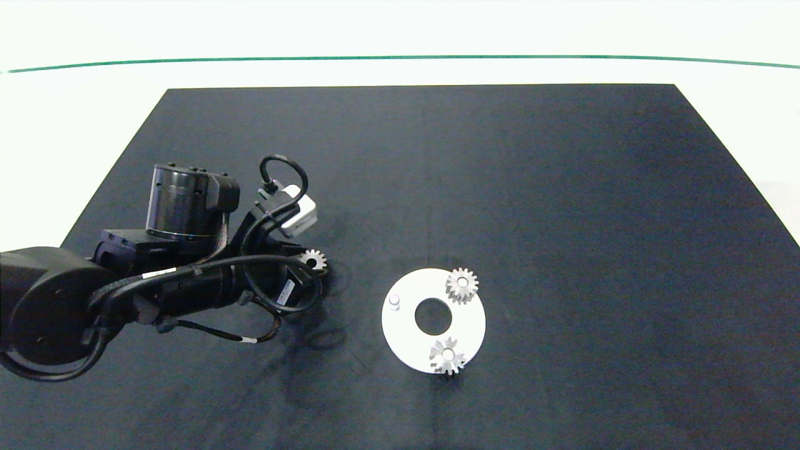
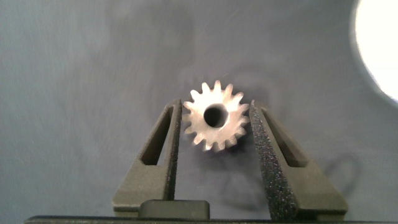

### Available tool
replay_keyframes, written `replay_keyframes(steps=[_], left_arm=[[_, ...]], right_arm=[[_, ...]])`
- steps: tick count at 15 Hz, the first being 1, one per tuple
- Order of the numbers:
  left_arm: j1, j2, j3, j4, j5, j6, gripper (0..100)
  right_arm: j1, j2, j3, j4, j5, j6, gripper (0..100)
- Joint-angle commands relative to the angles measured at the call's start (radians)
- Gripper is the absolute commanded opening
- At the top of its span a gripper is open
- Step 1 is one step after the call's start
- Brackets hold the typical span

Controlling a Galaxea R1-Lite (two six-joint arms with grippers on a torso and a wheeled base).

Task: Install three planetary gears onto the carrier pins

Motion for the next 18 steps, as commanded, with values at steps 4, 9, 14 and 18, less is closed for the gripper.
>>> replay_keyframes(steps=[4,9,14,18], left_arm=[[-0.121,-0.113,0.012,0.028,0.053,-0.02,0],[-0.113,-0.105,-0.005,0.029,0.056,-0.021,100],[-0.055,-0.036,-0.006,0.024,0.032,-0.027,100],[-0.027,0.022,-0.012,0.009,0.024,-0.027,100]], right_arm=[[-0.001,-0.02,0.007,0.003,-0.002,-0.004,100],[-0.001,-0.021,0.007,0.003,-0.001,-0.004,100],[0.0,-0.021,0.007,0.003,-0.002,-0.004,100],[0.0,-0.02,0.007,0.003,-0.002,-0.004,100]])
